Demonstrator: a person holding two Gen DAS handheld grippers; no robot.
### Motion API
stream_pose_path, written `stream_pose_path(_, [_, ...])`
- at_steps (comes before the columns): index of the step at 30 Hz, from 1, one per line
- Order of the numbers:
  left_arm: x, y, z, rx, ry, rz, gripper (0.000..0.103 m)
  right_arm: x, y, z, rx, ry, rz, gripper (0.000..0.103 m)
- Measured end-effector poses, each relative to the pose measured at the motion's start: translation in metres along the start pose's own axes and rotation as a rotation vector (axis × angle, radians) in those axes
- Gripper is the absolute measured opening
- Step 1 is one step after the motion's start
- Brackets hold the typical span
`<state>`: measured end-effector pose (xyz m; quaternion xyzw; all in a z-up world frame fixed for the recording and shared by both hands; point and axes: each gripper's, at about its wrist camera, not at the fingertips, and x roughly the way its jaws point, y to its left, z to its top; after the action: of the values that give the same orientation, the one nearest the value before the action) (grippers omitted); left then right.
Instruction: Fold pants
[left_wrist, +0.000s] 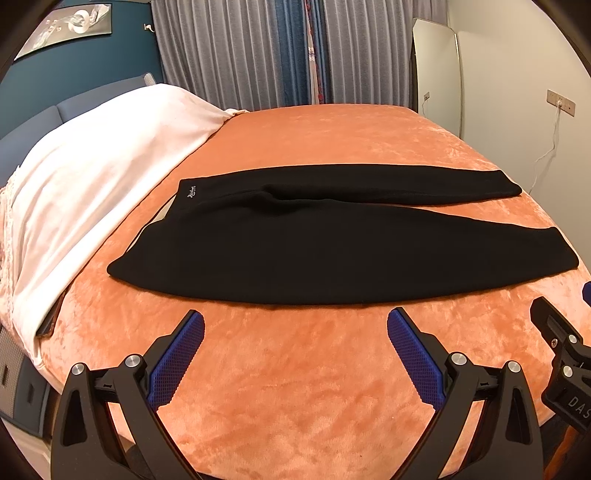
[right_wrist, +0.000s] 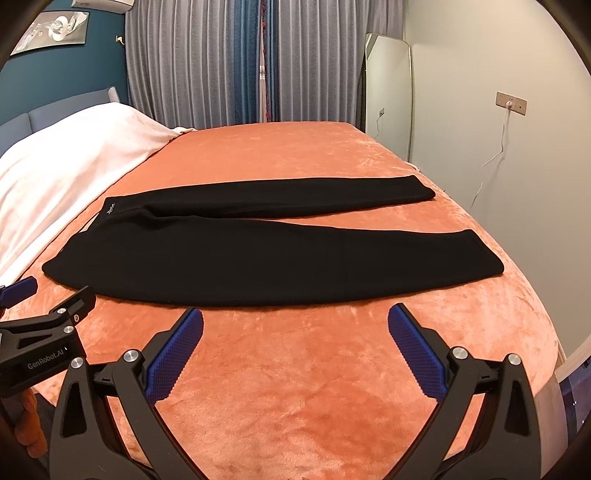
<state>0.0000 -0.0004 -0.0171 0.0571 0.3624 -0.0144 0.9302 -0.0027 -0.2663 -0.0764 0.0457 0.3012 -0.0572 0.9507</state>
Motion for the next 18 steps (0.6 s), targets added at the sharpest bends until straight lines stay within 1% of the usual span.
stream_pose_path(18, [-0.0022, 0.0036, -0.0015, 0.007, -0.001, 0.014, 0.097, 0.0002, 0.0013, 0.0, -0.001, 0.005, 0.005, 0.098])
